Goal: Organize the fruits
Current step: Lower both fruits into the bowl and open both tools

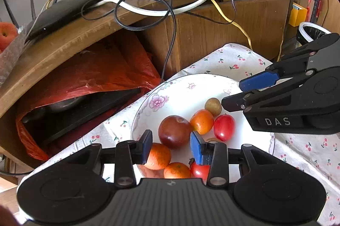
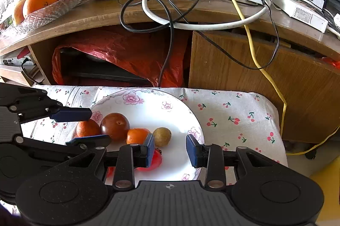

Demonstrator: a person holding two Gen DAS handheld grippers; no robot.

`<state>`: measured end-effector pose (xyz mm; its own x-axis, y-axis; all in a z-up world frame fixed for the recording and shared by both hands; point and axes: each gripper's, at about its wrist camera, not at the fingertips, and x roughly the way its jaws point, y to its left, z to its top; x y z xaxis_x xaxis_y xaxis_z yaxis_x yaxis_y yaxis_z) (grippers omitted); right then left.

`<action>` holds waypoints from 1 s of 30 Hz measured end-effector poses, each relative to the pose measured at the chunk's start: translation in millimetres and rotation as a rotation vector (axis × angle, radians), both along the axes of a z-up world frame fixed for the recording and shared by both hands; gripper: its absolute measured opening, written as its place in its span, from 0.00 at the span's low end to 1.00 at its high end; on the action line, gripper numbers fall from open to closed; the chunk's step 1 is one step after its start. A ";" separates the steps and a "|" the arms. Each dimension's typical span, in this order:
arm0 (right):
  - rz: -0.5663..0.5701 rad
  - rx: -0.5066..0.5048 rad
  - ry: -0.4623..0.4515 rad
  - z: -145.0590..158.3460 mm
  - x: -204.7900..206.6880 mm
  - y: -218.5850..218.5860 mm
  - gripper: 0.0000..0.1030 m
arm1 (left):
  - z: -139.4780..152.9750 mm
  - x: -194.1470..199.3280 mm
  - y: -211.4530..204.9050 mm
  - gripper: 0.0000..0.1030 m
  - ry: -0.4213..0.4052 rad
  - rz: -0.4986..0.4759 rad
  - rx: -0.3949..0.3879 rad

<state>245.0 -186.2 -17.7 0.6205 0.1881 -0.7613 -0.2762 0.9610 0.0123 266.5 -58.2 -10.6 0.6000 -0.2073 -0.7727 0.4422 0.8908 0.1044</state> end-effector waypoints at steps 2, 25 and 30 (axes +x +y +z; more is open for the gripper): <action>0.001 -0.002 0.001 2.6 -2.3 1.8 0.29 | 3.0 -4.2 2.2 0.46 -0.004 0.003 0.001; -0.022 -0.064 0.077 0.4 -44.5 10.5 0.29 | 1.7 -46.8 6.6 0.52 -0.009 0.081 0.003; -0.026 -0.063 0.076 4.5 -52.6 11.0 0.29 | 9.0 -55.3 9.5 0.55 -0.028 0.093 -0.002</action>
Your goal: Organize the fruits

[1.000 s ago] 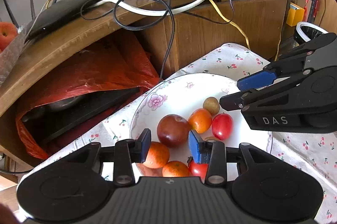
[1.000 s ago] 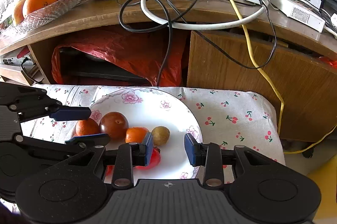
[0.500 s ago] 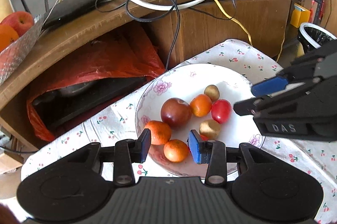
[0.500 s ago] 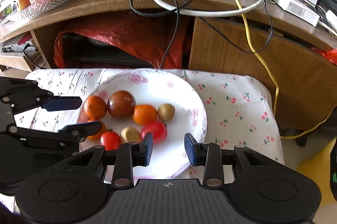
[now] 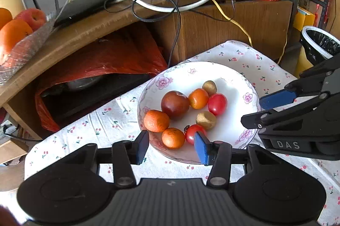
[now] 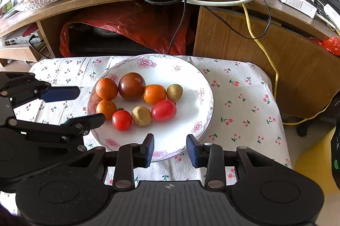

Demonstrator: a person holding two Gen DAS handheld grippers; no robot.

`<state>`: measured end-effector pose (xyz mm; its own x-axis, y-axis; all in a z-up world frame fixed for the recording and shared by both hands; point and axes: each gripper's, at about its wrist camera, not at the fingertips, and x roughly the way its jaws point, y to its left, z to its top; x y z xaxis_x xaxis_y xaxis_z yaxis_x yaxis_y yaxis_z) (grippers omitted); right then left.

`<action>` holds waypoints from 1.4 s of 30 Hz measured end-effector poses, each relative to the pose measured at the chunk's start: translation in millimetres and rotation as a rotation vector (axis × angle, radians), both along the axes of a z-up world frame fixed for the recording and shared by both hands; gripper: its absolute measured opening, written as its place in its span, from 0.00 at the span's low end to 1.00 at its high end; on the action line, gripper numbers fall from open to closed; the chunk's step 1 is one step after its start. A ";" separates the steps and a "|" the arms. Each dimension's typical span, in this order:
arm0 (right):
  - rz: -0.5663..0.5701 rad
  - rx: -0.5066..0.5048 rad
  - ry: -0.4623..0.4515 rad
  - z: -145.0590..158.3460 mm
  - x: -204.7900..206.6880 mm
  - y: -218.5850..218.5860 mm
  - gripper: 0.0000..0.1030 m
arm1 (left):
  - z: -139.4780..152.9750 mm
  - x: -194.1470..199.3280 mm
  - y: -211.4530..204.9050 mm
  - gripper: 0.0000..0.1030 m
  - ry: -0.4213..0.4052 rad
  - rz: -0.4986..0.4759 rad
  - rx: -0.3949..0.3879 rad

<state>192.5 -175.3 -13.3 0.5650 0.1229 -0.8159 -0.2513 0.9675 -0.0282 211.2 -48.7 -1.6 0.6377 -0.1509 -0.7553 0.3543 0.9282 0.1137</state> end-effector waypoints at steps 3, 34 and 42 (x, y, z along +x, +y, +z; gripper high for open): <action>-0.005 0.004 -0.004 3.7 -6.6 -0.2 0.30 | 3.9 -4.3 2.9 0.56 -0.005 0.008 -0.010; -0.037 0.061 -0.036 17.4 -65.3 2.6 0.34 | 21.1 -56.3 14.0 0.78 -0.075 0.086 -0.018; -0.043 0.073 -0.041 19.0 -84.5 3.8 0.35 | 22.0 -74.0 17.6 0.84 -0.081 0.105 -0.013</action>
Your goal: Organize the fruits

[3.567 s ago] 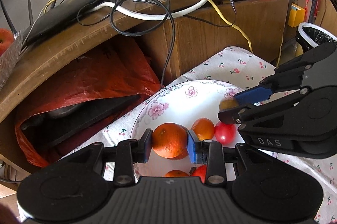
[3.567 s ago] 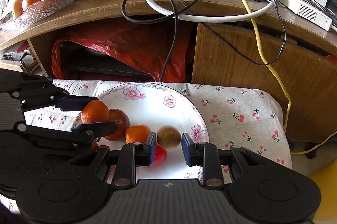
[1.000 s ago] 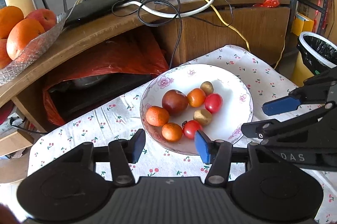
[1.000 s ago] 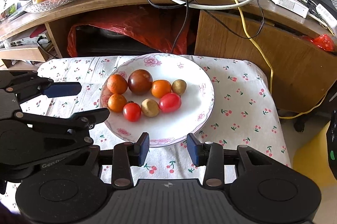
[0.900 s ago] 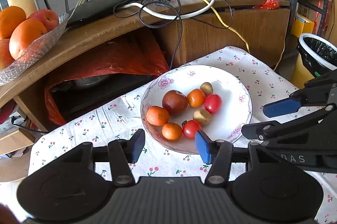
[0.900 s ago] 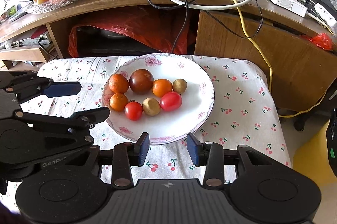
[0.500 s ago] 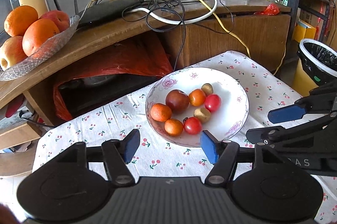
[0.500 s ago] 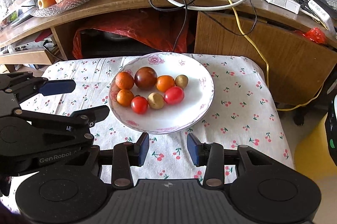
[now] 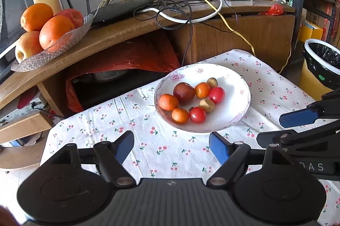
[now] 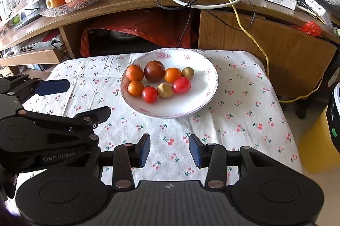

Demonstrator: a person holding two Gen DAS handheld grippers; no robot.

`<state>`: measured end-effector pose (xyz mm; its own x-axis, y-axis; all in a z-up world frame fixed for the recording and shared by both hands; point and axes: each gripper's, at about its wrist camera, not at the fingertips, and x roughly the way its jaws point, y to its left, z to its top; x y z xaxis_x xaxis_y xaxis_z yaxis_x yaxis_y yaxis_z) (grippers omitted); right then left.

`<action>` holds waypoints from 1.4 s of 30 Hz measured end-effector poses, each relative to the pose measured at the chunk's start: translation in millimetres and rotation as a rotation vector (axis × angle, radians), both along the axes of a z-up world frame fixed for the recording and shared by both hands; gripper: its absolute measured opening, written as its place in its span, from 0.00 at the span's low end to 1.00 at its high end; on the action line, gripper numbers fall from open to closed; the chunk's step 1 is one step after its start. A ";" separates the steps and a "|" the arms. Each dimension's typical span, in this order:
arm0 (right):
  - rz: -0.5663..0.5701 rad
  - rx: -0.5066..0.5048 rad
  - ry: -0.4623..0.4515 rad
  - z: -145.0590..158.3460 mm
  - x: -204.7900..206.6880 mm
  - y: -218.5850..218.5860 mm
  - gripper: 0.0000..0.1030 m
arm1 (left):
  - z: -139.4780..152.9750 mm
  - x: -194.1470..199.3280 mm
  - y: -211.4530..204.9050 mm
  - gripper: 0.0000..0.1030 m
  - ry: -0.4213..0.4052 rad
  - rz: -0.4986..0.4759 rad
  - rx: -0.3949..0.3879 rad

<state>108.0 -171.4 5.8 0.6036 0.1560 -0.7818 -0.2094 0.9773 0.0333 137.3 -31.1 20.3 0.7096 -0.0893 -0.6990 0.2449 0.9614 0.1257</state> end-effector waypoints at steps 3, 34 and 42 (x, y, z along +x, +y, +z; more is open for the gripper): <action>-0.002 0.001 0.002 -0.4 -5.7 0.2 0.35 | -0.2 -5.8 -0.4 0.87 -0.002 0.007 0.012; -0.013 0.000 -0.002 -0.3 -28.0 -0.5 0.40 | -0.7 -30.9 2.3 0.93 -0.006 0.041 0.016; -0.015 0.017 -0.005 0.4 -44.8 0.3 0.40 | -0.5 -46.1 7.9 0.93 0.004 0.048 -0.017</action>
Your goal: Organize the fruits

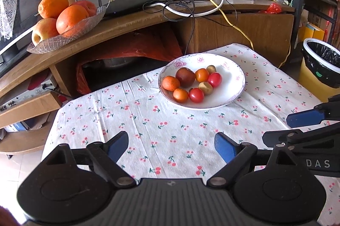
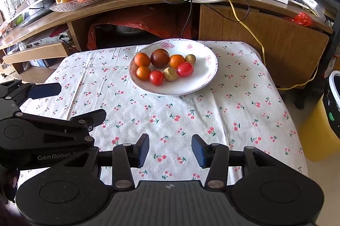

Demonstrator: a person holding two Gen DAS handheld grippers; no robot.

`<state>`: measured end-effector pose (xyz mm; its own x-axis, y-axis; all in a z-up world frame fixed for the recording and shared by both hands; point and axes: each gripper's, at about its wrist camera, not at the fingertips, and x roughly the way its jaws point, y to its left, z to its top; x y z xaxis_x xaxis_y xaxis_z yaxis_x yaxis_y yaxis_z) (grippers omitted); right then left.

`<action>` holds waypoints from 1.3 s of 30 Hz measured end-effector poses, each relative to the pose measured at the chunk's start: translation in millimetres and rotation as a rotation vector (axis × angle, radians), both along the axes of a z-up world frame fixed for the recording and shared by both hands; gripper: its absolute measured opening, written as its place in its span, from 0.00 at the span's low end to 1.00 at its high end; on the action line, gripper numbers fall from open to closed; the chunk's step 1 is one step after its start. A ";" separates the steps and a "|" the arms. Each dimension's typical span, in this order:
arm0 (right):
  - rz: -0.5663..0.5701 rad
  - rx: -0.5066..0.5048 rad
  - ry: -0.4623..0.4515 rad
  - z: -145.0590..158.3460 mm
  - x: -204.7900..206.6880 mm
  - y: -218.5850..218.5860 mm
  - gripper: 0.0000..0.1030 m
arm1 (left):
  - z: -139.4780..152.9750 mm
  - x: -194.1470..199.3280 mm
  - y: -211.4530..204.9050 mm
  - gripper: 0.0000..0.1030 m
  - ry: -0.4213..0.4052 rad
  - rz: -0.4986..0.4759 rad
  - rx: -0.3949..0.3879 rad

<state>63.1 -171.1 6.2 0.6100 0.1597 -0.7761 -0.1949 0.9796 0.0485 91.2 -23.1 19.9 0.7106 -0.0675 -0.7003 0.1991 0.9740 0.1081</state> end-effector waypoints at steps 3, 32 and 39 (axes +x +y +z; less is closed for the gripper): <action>-0.002 0.004 0.002 0.0 -7.3 0.9 0.40 | -0.7 -8.9 0.7 0.93 0.001 0.011 -0.006; -0.037 0.072 0.021 -3.3 -74.6 10.7 0.40 | -2.1 -76.0 12.2 0.94 -0.019 0.032 -0.028; -0.038 0.073 0.021 -3.3 -76.8 11.3 0.41 | -2.3 -79.1 11.3 0.94 -0.027 0.033 -0.023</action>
